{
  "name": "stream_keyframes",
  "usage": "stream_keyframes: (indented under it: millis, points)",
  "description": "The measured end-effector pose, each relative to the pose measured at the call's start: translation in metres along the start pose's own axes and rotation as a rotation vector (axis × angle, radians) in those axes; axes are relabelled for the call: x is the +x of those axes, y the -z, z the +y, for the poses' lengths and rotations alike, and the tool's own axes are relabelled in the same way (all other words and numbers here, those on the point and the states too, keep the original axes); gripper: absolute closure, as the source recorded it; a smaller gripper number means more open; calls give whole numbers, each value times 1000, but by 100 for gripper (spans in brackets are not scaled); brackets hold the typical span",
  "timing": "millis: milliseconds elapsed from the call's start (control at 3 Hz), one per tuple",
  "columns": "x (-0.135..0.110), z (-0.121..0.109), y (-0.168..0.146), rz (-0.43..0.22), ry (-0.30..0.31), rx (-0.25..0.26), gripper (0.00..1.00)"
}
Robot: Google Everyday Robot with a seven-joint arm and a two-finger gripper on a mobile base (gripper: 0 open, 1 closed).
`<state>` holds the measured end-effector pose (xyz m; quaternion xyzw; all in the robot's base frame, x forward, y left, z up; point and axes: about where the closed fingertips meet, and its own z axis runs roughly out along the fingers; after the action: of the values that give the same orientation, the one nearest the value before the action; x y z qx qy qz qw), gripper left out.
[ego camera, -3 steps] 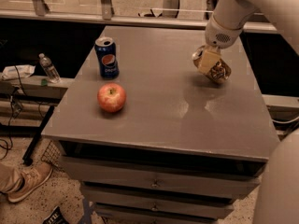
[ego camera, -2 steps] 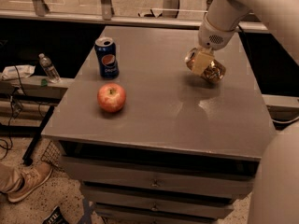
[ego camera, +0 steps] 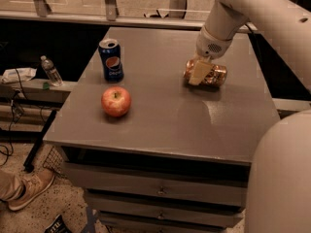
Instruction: Knock orange can over
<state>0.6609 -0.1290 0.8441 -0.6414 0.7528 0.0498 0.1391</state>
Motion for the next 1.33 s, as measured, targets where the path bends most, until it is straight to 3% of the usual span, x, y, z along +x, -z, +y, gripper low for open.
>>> stream_keyframes:
  millis: [333, 1333]
  points:
    - [0, 0, -12, -9, -4, -29, 100]
    - [-2, 0, -13, -10, -3, -30, 36]
